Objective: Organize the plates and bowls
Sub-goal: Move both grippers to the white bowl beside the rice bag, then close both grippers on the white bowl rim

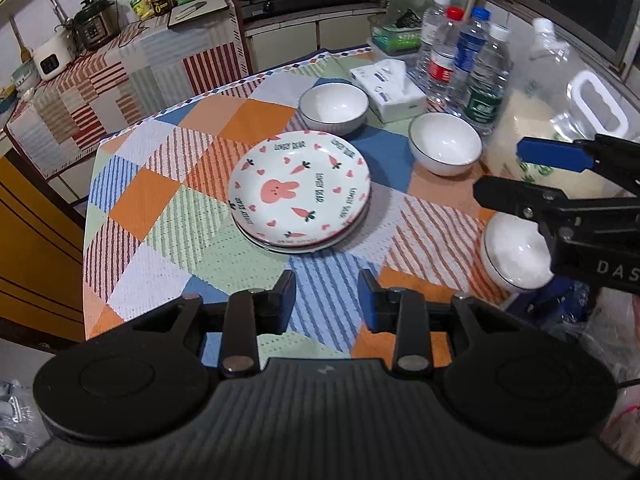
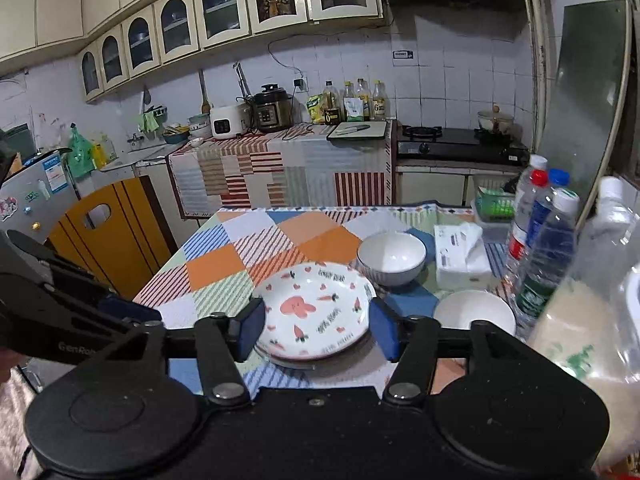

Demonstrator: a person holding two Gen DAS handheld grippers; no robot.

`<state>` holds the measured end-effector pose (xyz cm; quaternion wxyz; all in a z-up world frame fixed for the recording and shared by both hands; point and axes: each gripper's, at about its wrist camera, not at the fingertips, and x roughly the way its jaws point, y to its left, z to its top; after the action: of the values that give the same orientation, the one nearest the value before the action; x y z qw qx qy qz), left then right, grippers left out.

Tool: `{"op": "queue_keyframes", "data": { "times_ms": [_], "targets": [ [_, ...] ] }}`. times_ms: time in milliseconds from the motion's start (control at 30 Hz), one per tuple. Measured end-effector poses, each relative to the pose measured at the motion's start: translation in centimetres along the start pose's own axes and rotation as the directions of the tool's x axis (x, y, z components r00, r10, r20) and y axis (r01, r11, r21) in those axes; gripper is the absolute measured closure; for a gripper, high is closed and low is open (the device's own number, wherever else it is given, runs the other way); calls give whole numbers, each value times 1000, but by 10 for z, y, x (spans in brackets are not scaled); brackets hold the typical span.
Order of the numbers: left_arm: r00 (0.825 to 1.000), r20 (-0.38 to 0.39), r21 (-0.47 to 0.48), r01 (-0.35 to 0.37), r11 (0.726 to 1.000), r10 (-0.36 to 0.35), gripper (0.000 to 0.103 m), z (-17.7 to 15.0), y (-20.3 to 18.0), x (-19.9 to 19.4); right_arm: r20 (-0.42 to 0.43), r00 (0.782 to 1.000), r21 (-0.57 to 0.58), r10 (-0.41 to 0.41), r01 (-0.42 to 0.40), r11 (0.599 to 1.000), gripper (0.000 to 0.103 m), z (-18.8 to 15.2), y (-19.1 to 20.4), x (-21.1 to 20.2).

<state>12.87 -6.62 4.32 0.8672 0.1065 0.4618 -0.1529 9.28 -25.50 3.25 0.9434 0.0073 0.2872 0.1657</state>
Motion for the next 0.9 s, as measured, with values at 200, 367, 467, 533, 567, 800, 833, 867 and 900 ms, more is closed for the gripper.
{"op": "queue_keyframes", "data": {
  "times_ms": [200, 367, 467, 533, 567, 800, 833, 867, 900],
  "targets": [
    [1000, -10, 71, 2, 997, -1, 62, -6, -33, 3, -9, 999, -30, -50, 50, 998, 28, -27, -18, -27],
    [996, -51, 74, 77, 994, -74, 60, -3, -47, 25, -42, 993, -28, -110, 108, 994, 16, -52, -43, -35],
    [994, -67, 98, 98, 990, -92, 56, -1, -55, 43, -76, 989, 1, -129, 129, 992, 16, -66, -61, -34],
    [991, -80, 107, 114, 988, -106, 56, -1, -60, 56, -102, 984, 36, -146, 150, 988, 16, -75, -72, -30],
    [990, -85, 108, 125, 986, -116, 55, 0, -63, 61, -110, 982, 53, -152, 158, 986, 16, -79, -77, -28],
    [968, -112, 82, 233, 969, -223, 45, 4, -88, 107, -192, 964, 209, -186, 226, 952, 17, -108, -116, -5],
    [965, -115, 74, 246, 966, -237, 45, 4, -92, 114, -201, 961, 227, -192, 237, 945, 17, -112, -121, -2],
    [962, -118, 66, 257, 964, -248, 44, 4, -95, 121, -211, 957, 248, -198, 248, 936, 17, -115, -126, 0],
    [959, -122, 57, 263, 963, -255, 44, 5, -98, 127, -225, 953, 273, -201, 260, 926, 17, -118, -131, 3]
  ]
}}
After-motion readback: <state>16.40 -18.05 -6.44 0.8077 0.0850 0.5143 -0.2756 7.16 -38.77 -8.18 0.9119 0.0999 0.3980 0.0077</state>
